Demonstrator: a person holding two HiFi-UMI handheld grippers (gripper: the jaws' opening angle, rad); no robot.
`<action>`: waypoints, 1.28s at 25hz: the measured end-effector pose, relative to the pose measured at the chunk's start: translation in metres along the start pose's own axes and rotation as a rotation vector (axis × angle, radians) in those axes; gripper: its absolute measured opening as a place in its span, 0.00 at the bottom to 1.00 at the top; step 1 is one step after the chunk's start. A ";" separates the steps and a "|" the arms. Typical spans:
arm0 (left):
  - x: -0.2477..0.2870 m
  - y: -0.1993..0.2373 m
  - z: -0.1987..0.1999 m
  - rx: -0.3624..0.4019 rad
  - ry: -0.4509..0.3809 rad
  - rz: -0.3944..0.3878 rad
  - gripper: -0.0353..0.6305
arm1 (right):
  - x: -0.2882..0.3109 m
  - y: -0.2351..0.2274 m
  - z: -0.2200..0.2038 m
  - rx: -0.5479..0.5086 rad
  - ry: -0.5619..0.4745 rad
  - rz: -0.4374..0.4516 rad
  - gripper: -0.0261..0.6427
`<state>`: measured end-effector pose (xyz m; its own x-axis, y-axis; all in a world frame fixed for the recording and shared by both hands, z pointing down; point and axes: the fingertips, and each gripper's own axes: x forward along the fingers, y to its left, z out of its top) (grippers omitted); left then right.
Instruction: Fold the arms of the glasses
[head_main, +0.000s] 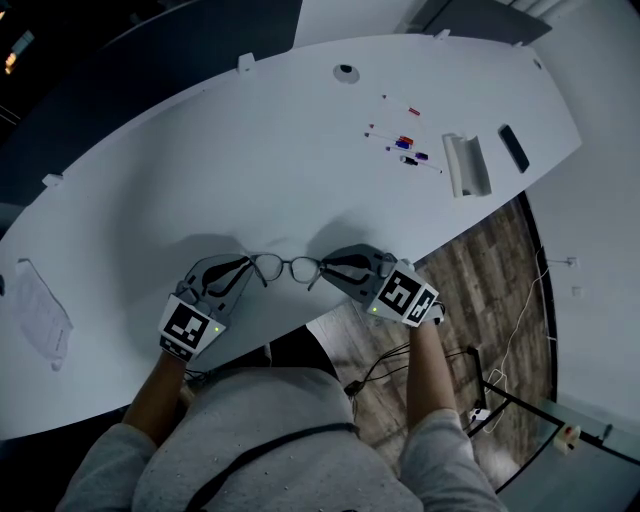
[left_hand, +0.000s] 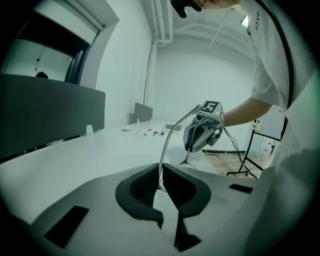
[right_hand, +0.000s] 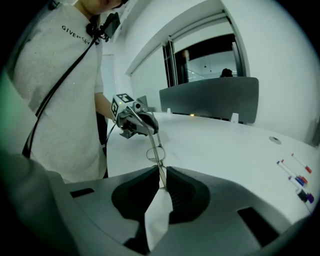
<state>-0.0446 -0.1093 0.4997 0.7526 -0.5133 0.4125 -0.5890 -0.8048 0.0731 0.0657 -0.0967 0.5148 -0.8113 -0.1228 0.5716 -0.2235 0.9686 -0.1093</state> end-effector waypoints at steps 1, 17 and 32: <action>0.000 -0.001 0.000 -0.001 -0.002 -0.004 0.11 | 0.000 -0.003 0.001 0.024 -0.018 -0.024 0.10; -0.003 -0.013 -0.007 -0.033 0.009 -0.035 0.11 | -0.003 -0.023 0.006 -0.032 -0.025 -0.369 0.09; -0.006 -0.013 -0.005 -0.045 -0.007 -0.020 0.10 | 0.037 -0.014 0.003 -0.494 0.435 -0.352 0.09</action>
<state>-0.0433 -0.0943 0.5006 0.7664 -0.4992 0.4041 -0.5862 -0.8009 0.1222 0.0374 -0.1159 0.5345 -0.4264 -0.4461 0.7868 -0.0785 0.8849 0.4591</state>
